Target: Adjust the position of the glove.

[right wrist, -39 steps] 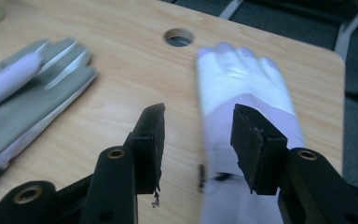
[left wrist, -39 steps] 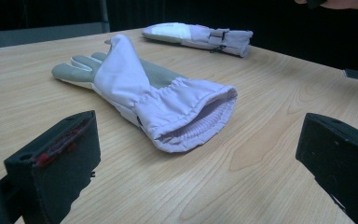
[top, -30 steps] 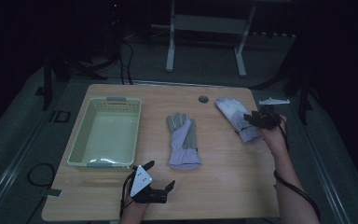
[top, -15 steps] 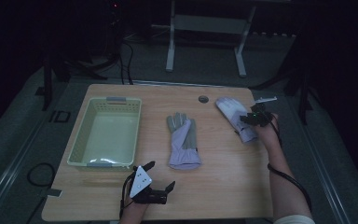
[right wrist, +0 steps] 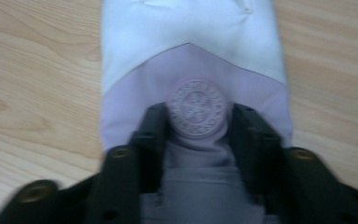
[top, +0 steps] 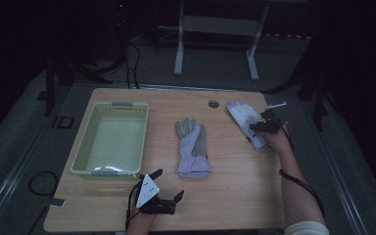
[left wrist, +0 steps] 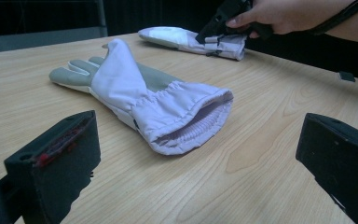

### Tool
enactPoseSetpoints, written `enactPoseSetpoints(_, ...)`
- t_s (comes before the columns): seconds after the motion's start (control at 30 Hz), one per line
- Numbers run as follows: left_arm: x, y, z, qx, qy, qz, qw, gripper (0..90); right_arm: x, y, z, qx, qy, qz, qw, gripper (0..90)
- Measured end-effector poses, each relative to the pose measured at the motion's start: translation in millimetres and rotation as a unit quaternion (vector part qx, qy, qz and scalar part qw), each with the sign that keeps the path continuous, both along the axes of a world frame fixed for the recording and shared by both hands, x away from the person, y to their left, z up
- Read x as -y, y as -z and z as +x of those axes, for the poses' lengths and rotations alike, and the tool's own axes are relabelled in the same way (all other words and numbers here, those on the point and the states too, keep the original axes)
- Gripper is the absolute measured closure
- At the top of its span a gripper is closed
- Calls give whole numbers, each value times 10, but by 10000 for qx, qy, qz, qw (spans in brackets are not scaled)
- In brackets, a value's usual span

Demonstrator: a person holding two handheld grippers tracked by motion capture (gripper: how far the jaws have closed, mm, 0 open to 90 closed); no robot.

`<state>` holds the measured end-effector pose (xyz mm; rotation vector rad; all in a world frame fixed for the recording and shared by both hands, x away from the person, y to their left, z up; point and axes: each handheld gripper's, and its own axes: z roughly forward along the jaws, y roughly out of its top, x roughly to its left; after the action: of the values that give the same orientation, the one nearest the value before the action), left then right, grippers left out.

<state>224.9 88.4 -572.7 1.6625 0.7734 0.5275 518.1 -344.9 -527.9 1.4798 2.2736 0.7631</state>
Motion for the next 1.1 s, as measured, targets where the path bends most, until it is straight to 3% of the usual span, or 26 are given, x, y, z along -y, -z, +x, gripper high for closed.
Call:
enactPoseSetpoints(0.07, -3, 1, 1, -8, 0, -23, 10000, 0, -34, -5, -6, -11, 3, -104, 9999, 645)
enactPoseSetpoints(0.13, -3, 0, 1, -11, -9, -24, 10000, 0, -72, -27, -11, -149, 105, -103, 9998, 736)
enactPoseSetpoints(0.2, -3, 0, 2, -15, -10, -17, 10000, 0, -81, -79, -19, -399, 259, 192, 9987, 782)
enactPoseSetpoints(0.27, -5, 1, 0, -6, -16, -27, 10000, 0, -102, -161, -65, -381, 416, 207, 9982, 800)
enactPoseSetpoints(0.4, -7, 1, 2, -17, -20, -35, 10000, 0, -154, -389, -248, -95, 490, 259, 9984, 804)
enactPoseSetpoints(0.5, -3, 1, -2, -3, -28, -36, 10000, 0, -169, -571, -433, 130, 715, 473, 9962, 804)
enactPoseSetpoints(0.57, -1, 0, 0, -7, -22, -17, 10000, 0, -201, -653, -559, 136, 866, 576, 9945, 804)
enactPoseSetpoints(0.63, 1, 0, 1, -6, -18, 0, 10000, 0, -235, -691, -675, 125, 1032, 639, 9925, 804)
enactPoseSetpoints(0.83, 6, -1, 6, -38, -14, 6, 10000, 0, -351, -804, -989, 191, 1212, 432, 9915, 806)
enactPoseSetpoints(0.93, 11, -3, 6, -46, -39, 35, 10000, 0, -356, -849, -1145, 292, 1407, 668, 9874, 805)
enactPoseSetpoints(1.03, 14, -2, 0, -15, -65, 40, 10000, 0, -381, -841, -1244, 371, 1451, 595, 9869, 804)
enactPoseSetpoints(1.1, 17, -3, -2, -5, -57, 56, 10000, 0, -360, -800, -1391, 404, 1563, 812, 9835, 803)
